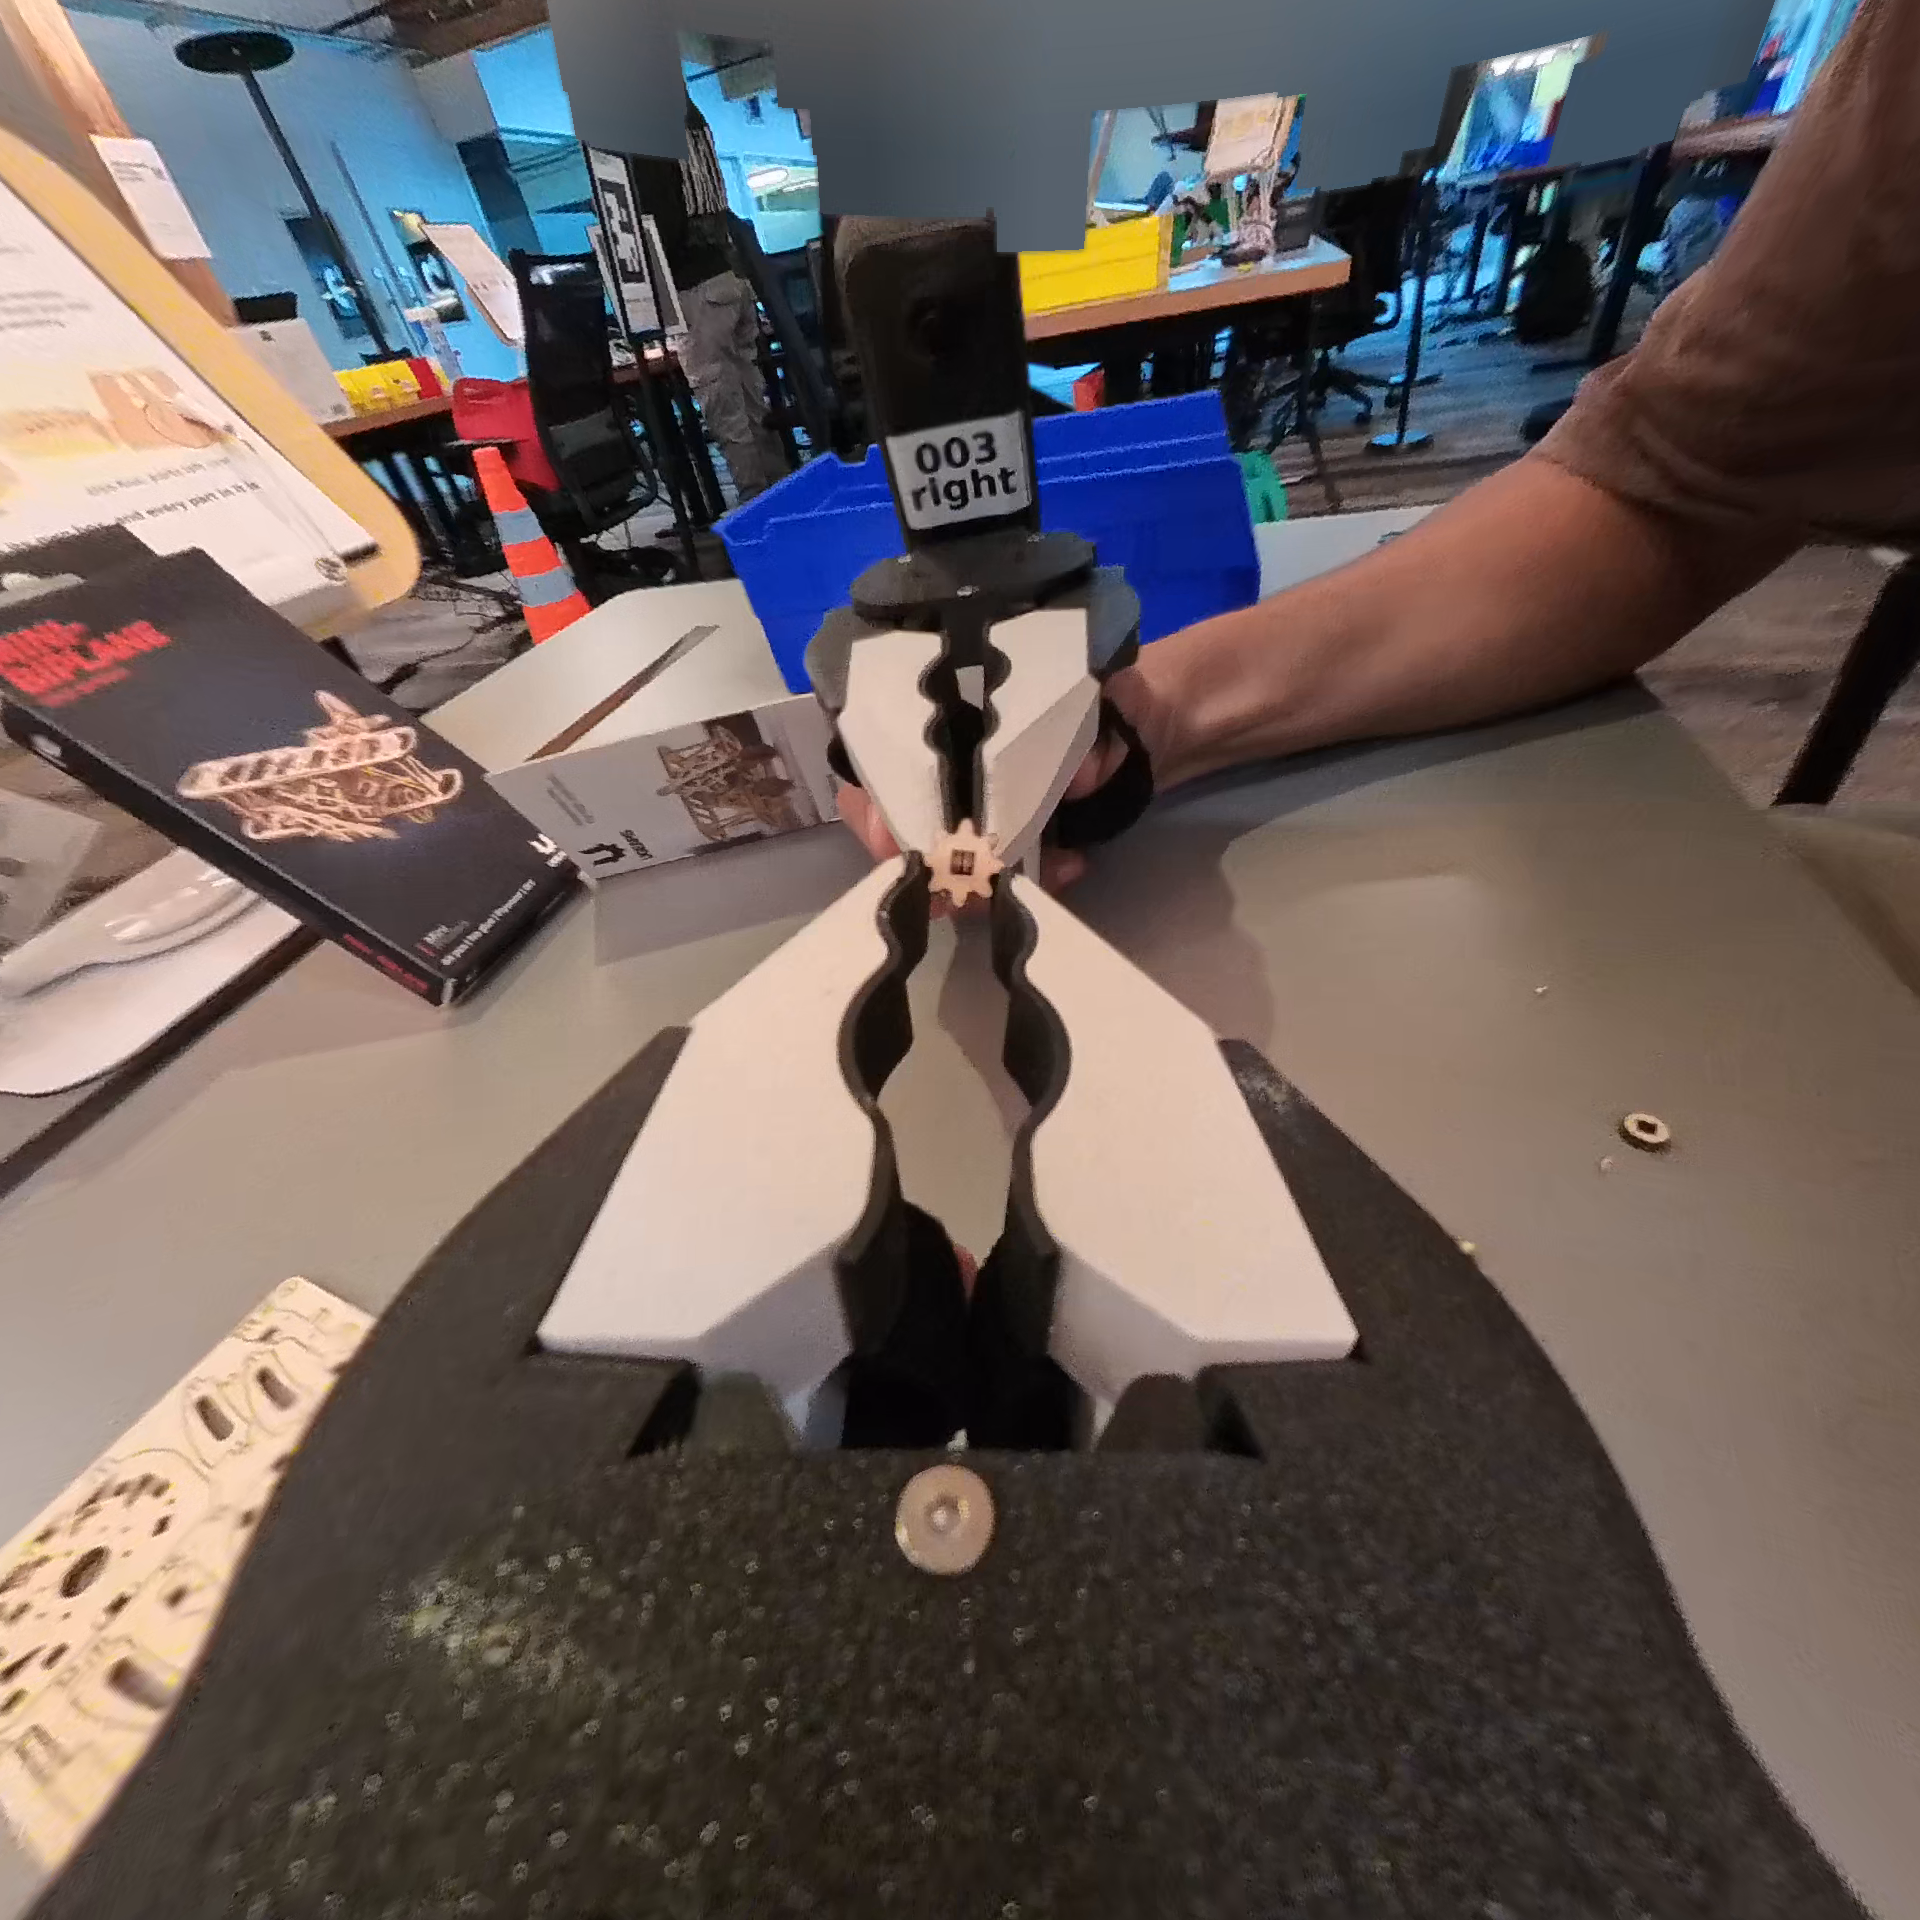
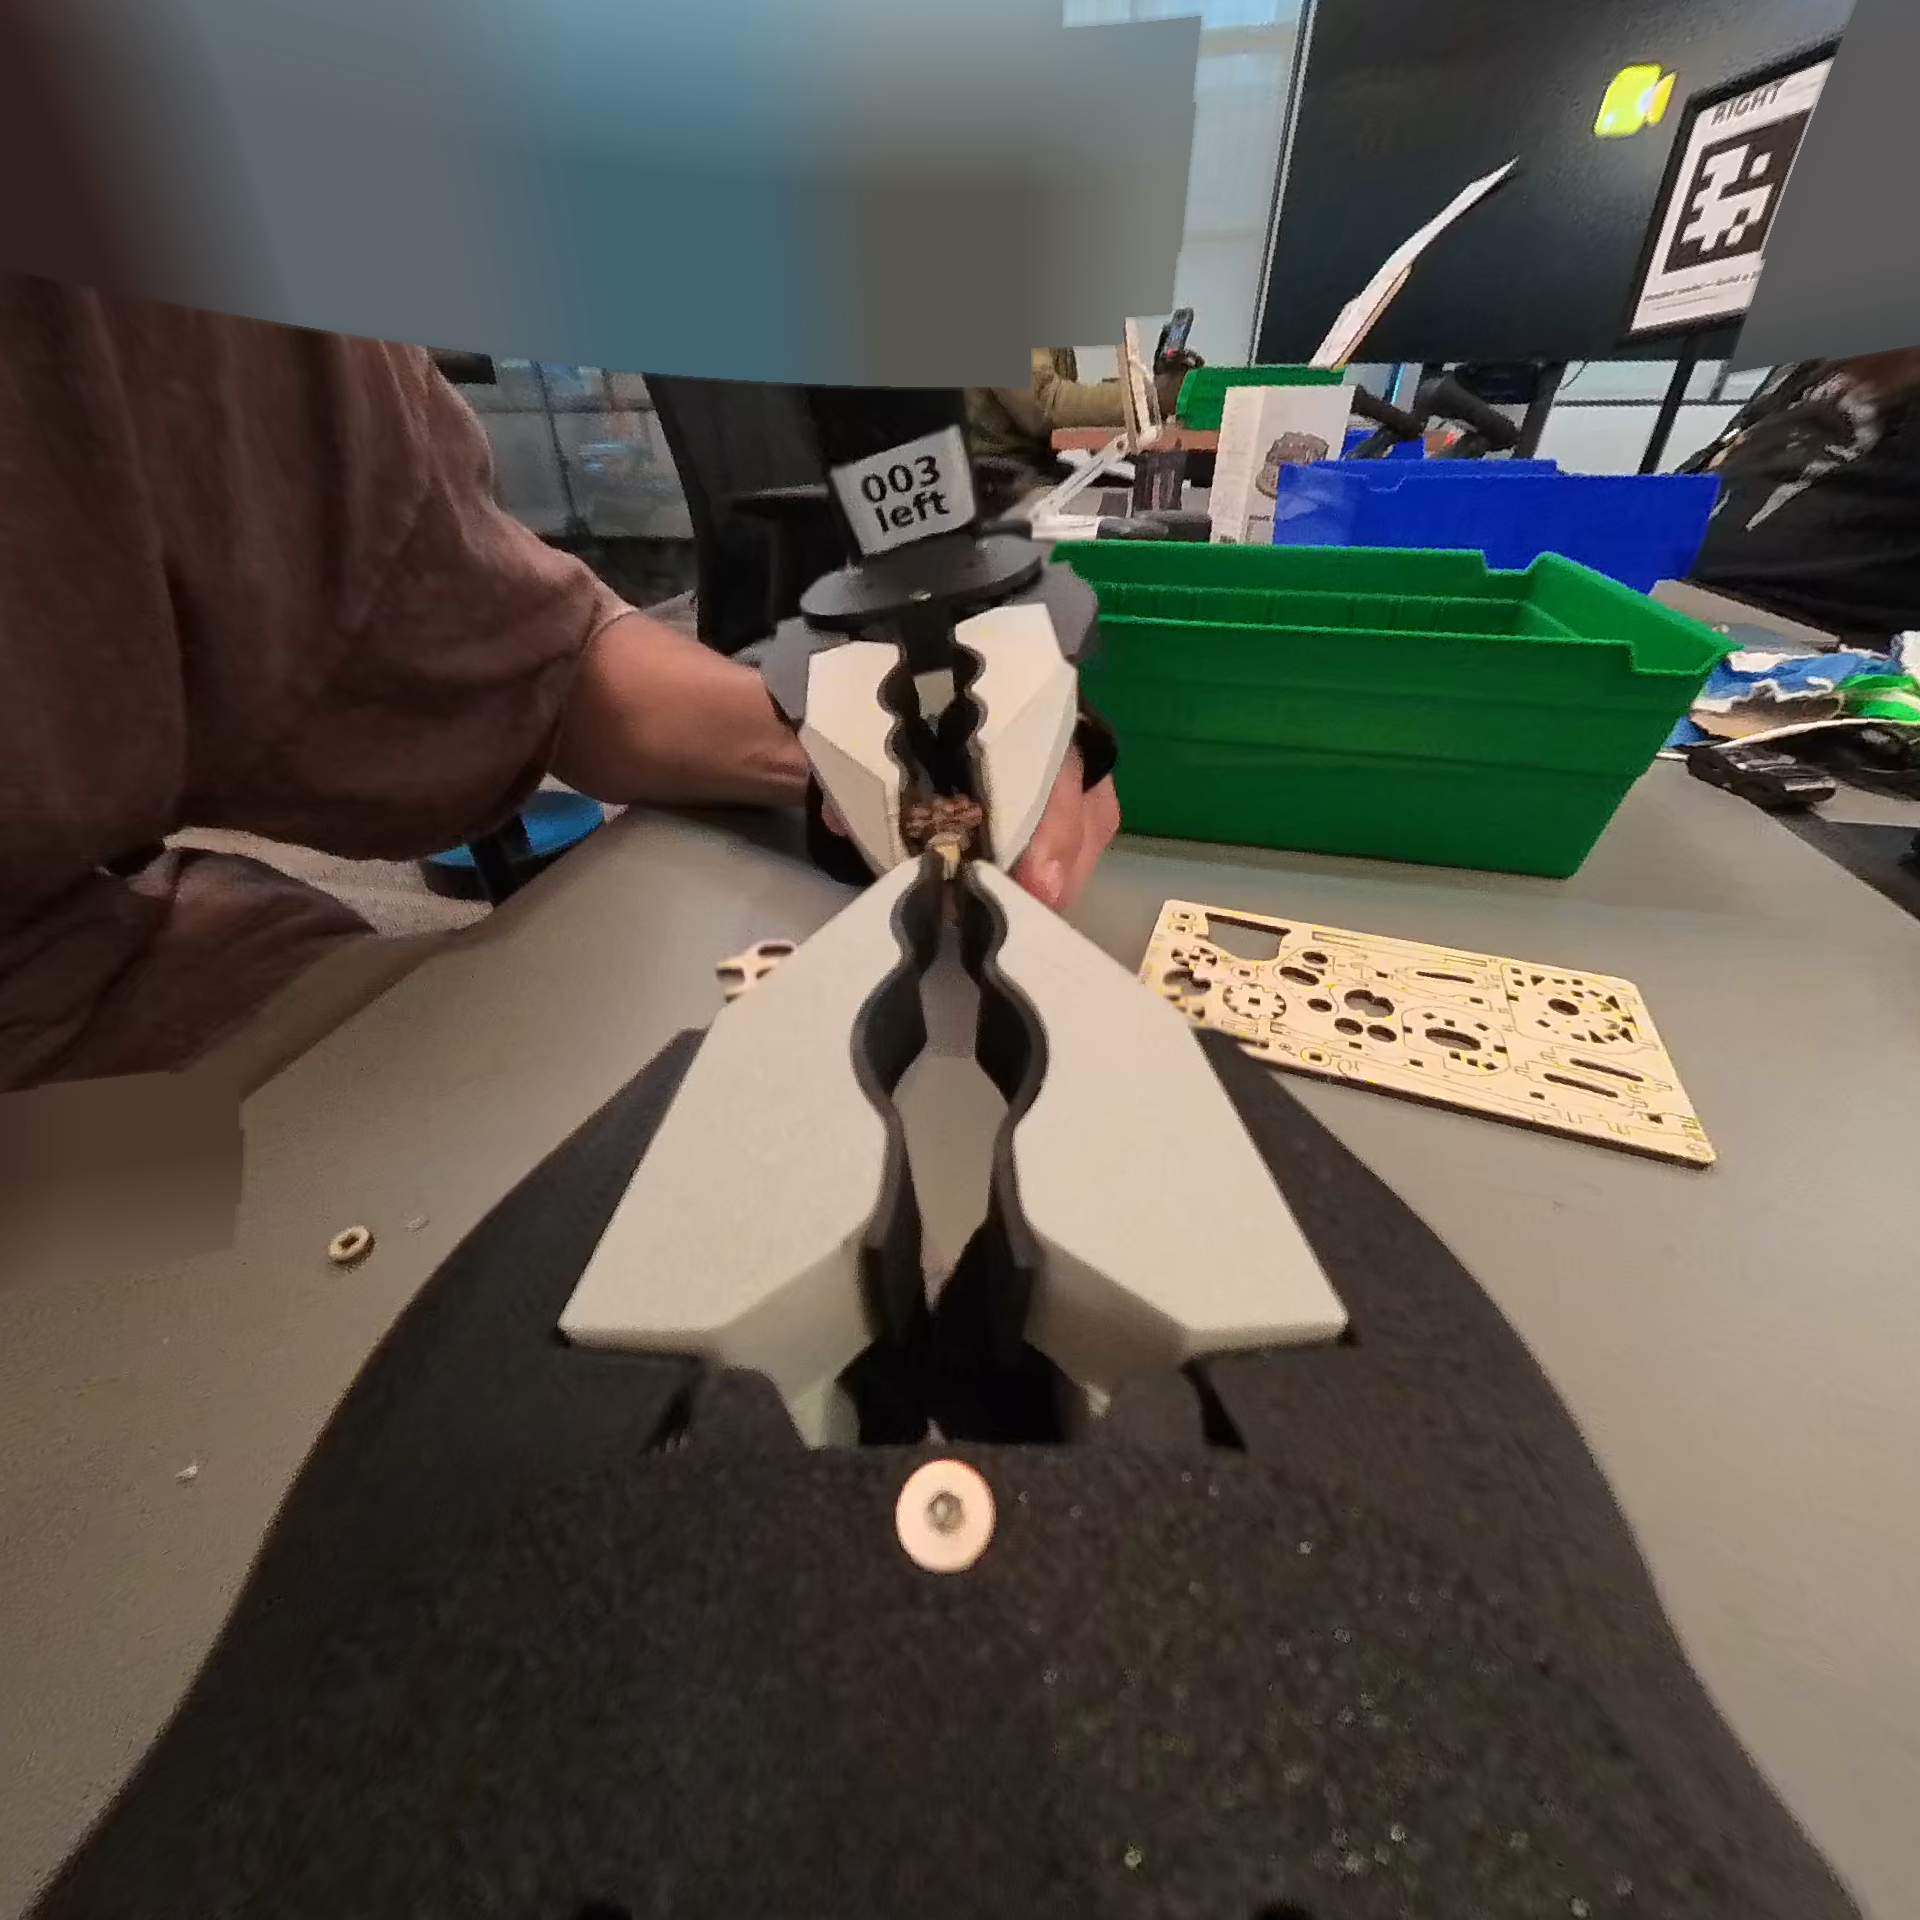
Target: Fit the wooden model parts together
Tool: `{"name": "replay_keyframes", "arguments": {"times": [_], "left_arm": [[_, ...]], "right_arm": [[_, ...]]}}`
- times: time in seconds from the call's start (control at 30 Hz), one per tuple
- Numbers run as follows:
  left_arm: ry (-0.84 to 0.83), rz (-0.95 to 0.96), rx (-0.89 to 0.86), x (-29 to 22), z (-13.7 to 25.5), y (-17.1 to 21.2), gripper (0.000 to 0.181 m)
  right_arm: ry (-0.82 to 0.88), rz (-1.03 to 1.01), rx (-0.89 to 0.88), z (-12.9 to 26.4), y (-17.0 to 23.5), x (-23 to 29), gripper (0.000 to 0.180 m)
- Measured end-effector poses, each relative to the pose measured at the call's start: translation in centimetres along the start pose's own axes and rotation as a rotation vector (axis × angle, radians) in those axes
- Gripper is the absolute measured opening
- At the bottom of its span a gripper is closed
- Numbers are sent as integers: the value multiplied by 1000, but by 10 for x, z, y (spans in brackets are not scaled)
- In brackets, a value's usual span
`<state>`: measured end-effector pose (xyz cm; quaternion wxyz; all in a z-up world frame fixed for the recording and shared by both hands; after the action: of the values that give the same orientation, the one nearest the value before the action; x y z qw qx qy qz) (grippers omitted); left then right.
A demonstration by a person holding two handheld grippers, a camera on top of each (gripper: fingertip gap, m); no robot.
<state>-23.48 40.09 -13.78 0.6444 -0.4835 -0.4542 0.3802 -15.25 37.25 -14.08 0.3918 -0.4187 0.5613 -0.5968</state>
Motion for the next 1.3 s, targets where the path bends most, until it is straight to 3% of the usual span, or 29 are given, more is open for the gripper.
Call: {"name": "replay_keyframes", "arguments": {"times": [0.53, 1.3], "left_arm": [[-11, -4, 14, 5, 1, 3, 9], [91, 169, -39, 8, 2, 6, 8]], "right_arm": [[-16, -99, -23, 0, -1, -4, 2], [-39, -159, -48, 1, -3, -6, 3]]}}
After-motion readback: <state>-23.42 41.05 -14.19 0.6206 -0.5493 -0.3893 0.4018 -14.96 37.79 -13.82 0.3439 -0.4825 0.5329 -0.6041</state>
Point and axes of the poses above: each gripper's, where its closed fingertips meet, z back along the fingers, y out of its underside, x = y × z across the jaws, the point moved 5 cm from there along z, back along the fingers, and after that the axes turned 3 degrees about -z, right-handed, at the moved point
